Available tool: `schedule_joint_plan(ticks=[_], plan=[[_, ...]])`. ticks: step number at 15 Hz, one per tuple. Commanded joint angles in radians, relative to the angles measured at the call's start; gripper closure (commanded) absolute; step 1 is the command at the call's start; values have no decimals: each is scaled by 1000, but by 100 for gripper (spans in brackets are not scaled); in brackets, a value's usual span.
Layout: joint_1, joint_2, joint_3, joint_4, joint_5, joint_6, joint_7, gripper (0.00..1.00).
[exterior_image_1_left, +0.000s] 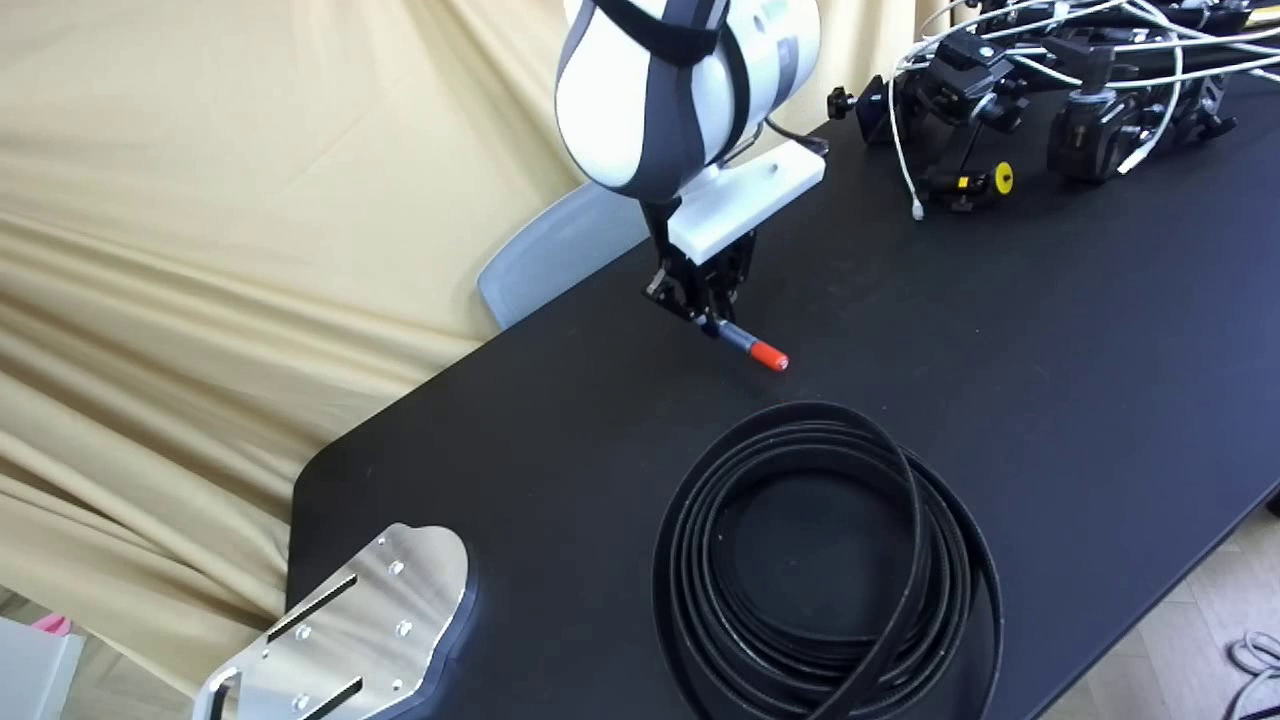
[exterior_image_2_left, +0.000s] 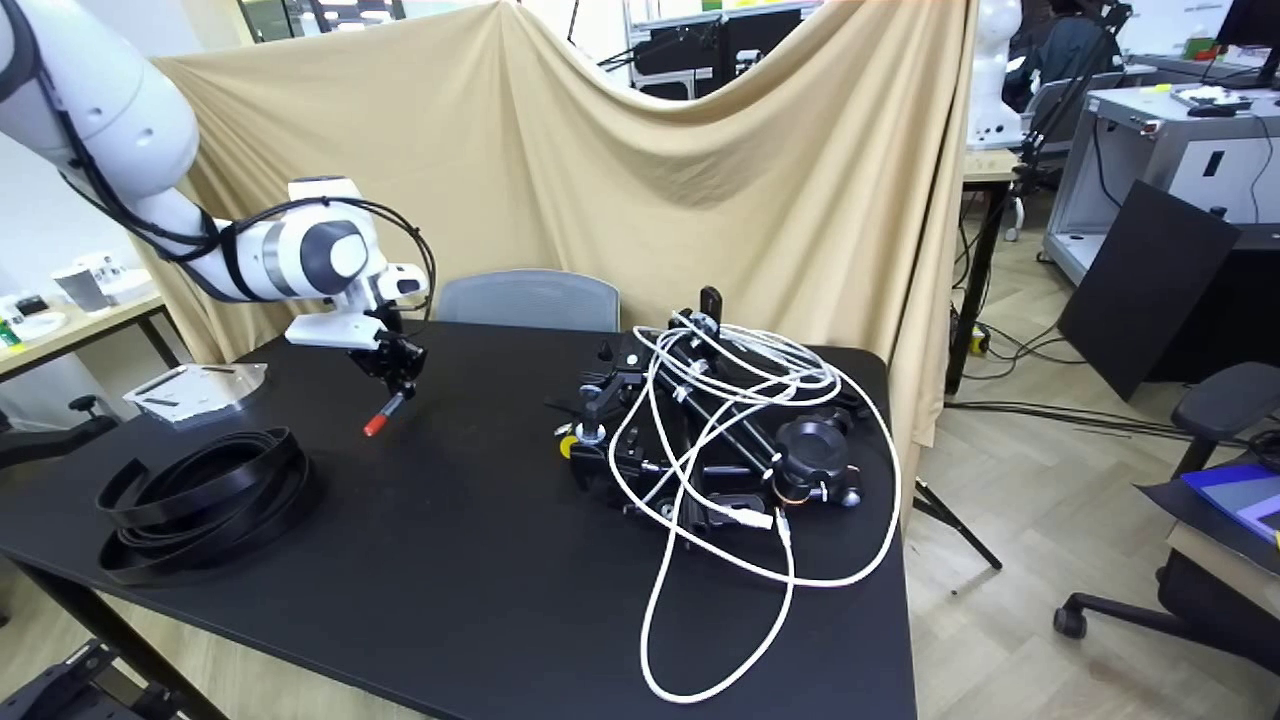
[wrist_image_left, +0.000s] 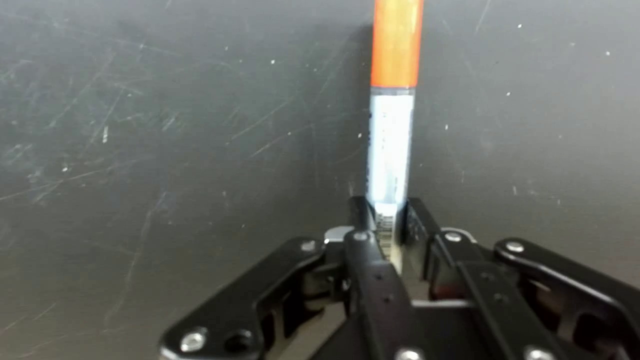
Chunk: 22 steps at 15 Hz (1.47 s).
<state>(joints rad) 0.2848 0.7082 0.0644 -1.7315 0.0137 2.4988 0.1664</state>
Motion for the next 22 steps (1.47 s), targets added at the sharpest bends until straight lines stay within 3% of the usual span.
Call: schedule_joint_plan(ticks=[1,9,13,17,22], plan=[[11,-168,-48,-154,-30,33,98,95],[-55,-466,-72,-558,6,184,190,95],[-105,-535,-78,-727,27,315,203,95],[-194,-494,-40,-764,156,381,111,95],[-291,-424,24,-721,328,362,-26,95]])
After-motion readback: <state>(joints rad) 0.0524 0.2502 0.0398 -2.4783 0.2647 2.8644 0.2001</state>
